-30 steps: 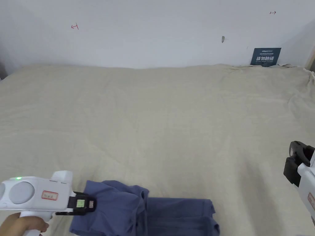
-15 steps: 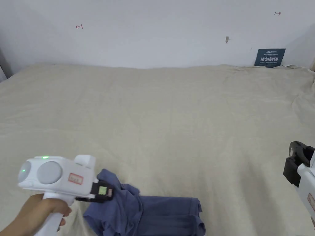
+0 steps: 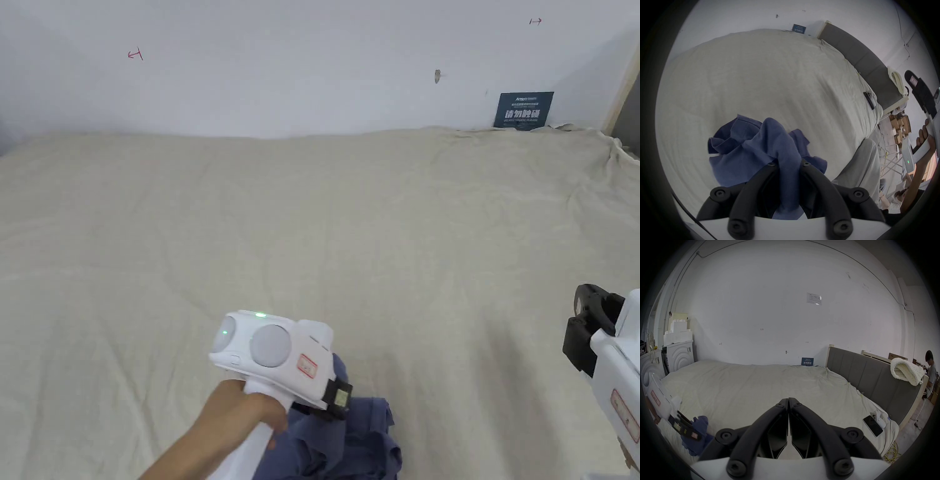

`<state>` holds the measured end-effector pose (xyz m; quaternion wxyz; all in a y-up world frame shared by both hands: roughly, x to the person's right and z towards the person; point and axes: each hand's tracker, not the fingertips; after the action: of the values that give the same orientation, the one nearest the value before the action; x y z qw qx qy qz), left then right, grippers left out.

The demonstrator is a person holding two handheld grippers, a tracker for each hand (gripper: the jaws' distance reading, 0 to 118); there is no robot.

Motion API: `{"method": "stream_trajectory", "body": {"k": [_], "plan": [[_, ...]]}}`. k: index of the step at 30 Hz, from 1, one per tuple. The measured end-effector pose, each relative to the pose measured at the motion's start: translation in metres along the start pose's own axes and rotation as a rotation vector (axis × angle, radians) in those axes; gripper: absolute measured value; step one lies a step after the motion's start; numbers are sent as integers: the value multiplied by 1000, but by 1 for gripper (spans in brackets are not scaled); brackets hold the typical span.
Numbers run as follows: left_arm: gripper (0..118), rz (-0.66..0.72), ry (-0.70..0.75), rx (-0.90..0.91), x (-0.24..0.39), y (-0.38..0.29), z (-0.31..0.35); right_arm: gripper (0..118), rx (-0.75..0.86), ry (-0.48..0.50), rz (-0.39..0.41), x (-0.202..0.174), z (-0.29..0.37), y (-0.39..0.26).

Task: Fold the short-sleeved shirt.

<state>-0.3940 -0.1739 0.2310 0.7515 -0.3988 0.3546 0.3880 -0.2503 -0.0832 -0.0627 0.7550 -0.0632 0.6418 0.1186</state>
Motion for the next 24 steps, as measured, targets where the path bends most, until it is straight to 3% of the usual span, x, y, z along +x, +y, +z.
{"method": "stream_trajectory", "body": {"k": [12,15,17,19,21,22,24], "plan": [[18,-42,74,-104,39,4,-70,1,-15,-32,-4,12,3,-5],[29,-62,83,-104,45,4,-70,1,-20,-36,-6,13,3,-6],[47,-62,56,-92,46,5,-66,1,-21,-38,-5,13,4,-6],[83,-45,19,-76,50,5,-59,1,-22,-37,-3,13,4,-6],[108,-58,20,-55,56,3,-50,1,-22,-36,-3,12,4,-5],[115,-78,37,-32,58,2,-45,1,-20,-35,-2,12,4,-5],[114,-109,65,41,58,1,-29,1,-15,-35,-2,11,5,-3]]}}
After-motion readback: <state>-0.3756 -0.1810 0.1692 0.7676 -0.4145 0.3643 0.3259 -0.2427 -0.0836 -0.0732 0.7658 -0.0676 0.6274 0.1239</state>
